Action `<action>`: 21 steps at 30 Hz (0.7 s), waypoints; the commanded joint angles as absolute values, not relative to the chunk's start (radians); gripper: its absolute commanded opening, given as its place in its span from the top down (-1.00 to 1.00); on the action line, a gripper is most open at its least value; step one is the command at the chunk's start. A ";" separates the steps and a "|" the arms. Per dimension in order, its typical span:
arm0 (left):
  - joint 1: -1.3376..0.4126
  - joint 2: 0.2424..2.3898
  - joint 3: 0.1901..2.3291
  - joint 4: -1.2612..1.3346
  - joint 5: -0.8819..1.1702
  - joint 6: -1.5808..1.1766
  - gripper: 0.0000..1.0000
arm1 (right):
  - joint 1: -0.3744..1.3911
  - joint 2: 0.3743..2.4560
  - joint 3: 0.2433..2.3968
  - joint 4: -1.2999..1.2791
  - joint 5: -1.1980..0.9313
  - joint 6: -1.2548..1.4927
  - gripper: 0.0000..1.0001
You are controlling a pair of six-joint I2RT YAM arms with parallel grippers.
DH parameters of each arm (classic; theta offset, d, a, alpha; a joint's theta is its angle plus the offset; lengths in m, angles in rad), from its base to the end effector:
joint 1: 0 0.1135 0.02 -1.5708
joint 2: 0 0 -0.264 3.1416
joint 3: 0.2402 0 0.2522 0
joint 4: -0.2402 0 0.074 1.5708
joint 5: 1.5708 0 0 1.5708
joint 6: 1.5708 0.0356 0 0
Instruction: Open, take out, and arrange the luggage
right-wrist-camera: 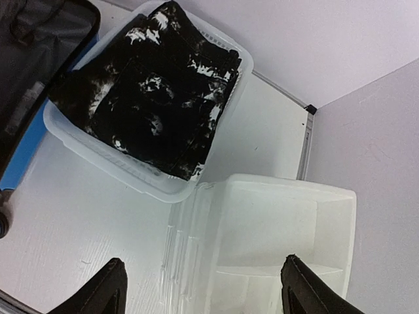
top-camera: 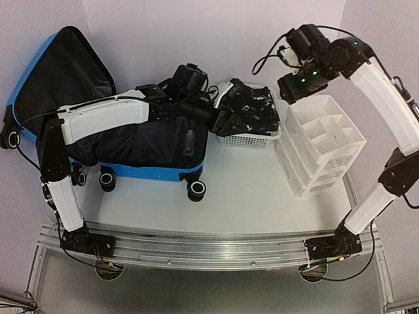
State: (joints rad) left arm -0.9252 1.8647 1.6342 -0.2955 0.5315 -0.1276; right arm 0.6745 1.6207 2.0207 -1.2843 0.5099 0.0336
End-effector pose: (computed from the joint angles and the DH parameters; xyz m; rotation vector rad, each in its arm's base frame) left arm 0.2498 -0.3617 0.3161 1.1814 1.9086 -1.1634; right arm 0.2467 0.1750 0.4466 -0.5253 2.2683 -0.2795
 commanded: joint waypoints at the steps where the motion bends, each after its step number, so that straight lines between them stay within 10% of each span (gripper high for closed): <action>1: -0.839 1.691 1.438 -0.328 0.399 -0.120 -0.30 | 0.864 1.708 1.983 -1.607 0.925 0.200 -0.51; 21: -0.619 1.332 1.097 -0.283 0.355 -0.197 -0.38 | 1.043 1.913 1.554 -1.764 1.265 0.360 -0.72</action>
